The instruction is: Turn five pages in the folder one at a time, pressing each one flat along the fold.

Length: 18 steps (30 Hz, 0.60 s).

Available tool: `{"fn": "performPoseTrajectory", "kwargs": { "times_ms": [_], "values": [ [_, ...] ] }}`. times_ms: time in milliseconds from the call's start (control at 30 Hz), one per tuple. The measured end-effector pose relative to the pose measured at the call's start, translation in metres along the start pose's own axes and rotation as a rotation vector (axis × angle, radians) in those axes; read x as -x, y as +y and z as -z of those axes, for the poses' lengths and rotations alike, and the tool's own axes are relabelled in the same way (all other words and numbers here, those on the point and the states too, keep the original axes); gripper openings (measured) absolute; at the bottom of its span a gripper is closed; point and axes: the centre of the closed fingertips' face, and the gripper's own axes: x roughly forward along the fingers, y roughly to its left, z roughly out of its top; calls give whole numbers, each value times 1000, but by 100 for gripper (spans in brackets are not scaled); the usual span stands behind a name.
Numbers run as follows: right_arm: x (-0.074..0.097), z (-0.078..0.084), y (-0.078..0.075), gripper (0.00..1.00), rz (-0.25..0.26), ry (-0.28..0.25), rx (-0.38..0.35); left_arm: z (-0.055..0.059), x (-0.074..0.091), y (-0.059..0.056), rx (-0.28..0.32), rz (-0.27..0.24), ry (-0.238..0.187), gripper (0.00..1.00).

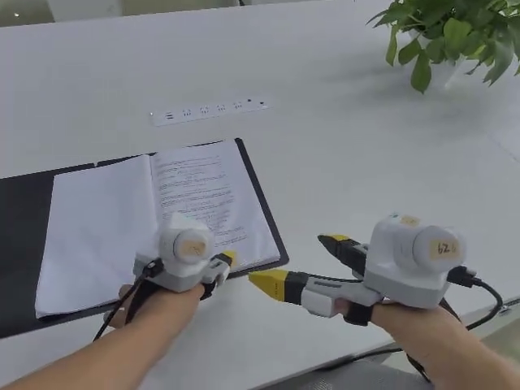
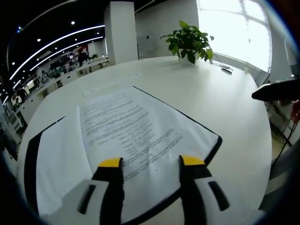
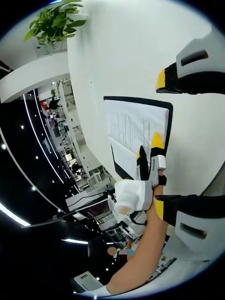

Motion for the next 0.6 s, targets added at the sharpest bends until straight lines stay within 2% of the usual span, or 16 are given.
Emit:
{"fn": "performPoseTrajectory", "kwargs": {
  "times_ms": [100,233,367,400,433,467,500,533,567,600],
  "values": [
    [-2,2,-1,88,-1,6,-5,0,0,0,-1,8,-22,44],
    [-3,3,-1,88,0,9,-9,-1,0,-6,-20,29,-46,32],
    [-3,4,-2,88,3,9,-14,0,0,-6,-9,24,-68,27],
    [-3,4,-3,88,6,10,-13,0,0,-2,-3,7,-76,23],
    [-3,4,-3,88,6,11,-14,1,0,3,0,-13,-71,10],
    [-4,5,-3,88,3,13,-20,1,0,6,-11,-6,-73,8],
    [-4,5,-3,88,3,13,-20,0,0,4,-90,0,-77,7],
    [-5,5,-3,88,2,13,-17,0,0,2,-123,2,-76,7],
    [-6,6,-3,88,1,16,-19,1,0,2,-84,2,-76,7],
    [-8,7,-3,88,-1,18,-22,0,0,4,-79,-1,-75,6]
  ]
}}
